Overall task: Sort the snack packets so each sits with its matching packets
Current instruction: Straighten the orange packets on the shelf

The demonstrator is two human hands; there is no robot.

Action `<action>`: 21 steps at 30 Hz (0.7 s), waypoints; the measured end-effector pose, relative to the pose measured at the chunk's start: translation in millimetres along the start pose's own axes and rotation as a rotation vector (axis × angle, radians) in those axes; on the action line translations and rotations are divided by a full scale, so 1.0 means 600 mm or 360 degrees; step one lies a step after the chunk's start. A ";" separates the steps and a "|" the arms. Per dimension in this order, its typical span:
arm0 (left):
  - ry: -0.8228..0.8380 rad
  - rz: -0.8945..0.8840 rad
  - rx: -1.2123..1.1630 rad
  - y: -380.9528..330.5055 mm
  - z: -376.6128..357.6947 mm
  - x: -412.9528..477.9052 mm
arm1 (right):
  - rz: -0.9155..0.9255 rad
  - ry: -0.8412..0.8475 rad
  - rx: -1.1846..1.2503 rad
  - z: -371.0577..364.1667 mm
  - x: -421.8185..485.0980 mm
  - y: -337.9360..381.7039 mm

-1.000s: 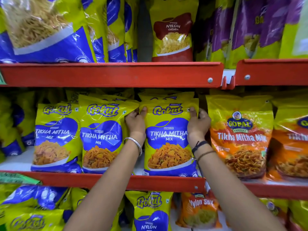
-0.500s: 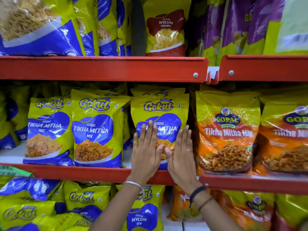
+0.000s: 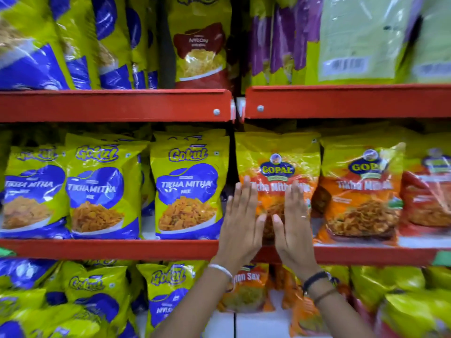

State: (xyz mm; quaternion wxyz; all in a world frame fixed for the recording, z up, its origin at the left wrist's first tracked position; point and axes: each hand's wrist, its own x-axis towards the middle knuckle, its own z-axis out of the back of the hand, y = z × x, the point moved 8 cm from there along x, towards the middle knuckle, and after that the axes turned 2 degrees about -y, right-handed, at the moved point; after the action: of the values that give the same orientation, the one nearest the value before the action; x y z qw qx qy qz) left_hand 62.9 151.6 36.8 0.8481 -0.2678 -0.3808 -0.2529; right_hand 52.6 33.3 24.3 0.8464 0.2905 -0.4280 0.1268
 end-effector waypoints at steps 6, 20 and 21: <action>0.0075 0.0065 0.0123 -0.035 -0.083 0.033 | -0.0043 0.0191 -0.0236 0.011 0.018 -0.087; -0.0305 0.0145 -0.0488 -0.149 -0.057 0.097 | -0.0089 -0.0284 0.0608 0.206 0.020 -0.139; -0.0317 0.0212 -0.0537 -0.150 -0.058 0.118 | -0.0170 -0.0418 0.0610 0.231 0.030 -0.163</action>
State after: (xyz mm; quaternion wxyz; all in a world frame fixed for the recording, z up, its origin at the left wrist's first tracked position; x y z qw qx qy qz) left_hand 64.9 47.6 95.6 0.7644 -0.4542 -0.3964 -0.2286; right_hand 18.5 -128.2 65.5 0.7184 0.4820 -0.4866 0.1218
